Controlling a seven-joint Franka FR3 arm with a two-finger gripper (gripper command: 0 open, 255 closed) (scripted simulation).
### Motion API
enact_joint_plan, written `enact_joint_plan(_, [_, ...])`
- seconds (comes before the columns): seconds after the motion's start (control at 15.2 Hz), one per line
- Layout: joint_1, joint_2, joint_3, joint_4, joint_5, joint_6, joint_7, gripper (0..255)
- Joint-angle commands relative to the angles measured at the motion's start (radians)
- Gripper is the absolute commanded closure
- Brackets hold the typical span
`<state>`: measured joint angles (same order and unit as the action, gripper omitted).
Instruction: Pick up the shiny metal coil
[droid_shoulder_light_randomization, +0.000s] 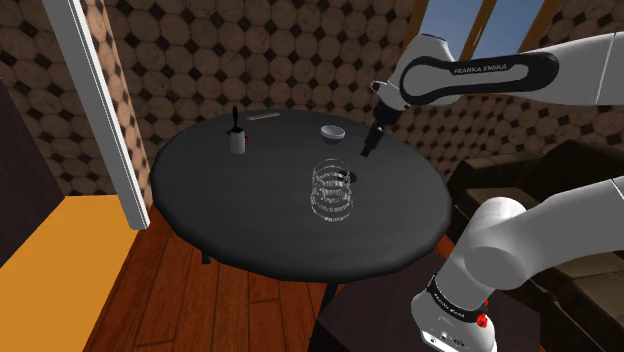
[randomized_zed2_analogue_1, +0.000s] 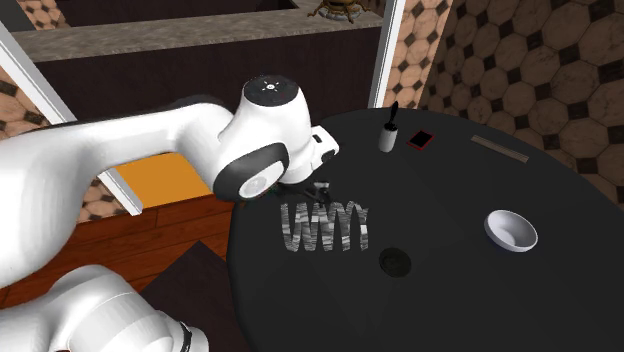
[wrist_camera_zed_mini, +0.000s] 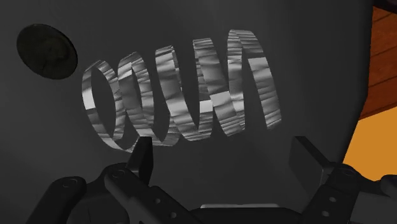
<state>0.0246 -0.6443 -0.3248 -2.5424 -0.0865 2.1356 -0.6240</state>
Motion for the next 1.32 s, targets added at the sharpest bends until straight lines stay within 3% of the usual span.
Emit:
enact_joint_plan(0.0, [0.023, 0.06, -0.069, 0.008, 0.012, 0.067, -0.101, 0])
enact_joint_plan(0.26, [0.101, 0.202, -0.217, 0.062, 0.085, 0.171, -0.314, 0])
enact_joint_plan(0.46, [0.185, 0.328, -0.338, 0.127, 0.196, 0.224, -0.505, 0])
enact_joint_plan(0.59, [0.248, 0.426, -0.42, 0.184, 0.308, 0.24, -0.653, 0])
enact_joint_plan(0.79, [0.32, 0.607, -0.525, 0.291, 0.539, 0.215, -0.908, 0])
enact_joint_plan(0.92, [0.31, 0.73, -0.539, 0.367, 0.689, 0.169, -1.058, 0])
enact_joint_plan(1.25, [0.283, 0.787, -0.512, 0.352, 0.77, 0.2, -1.128, 0])
